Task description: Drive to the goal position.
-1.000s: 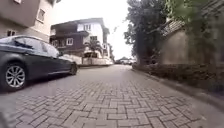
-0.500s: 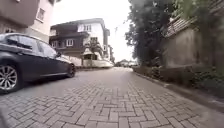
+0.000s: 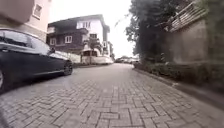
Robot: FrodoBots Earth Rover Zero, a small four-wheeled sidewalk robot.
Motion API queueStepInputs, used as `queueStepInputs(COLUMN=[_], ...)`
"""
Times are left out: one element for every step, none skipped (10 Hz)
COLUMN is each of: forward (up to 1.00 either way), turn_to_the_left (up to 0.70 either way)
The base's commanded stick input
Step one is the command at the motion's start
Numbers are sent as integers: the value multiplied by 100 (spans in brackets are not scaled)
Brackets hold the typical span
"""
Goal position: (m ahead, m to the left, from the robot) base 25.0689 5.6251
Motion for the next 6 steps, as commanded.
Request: queueStepInputs(forward=[70, 70, 70, 70, 70, 70], turn_to_the_left=[0, 0, 0, 0, 0, 0])
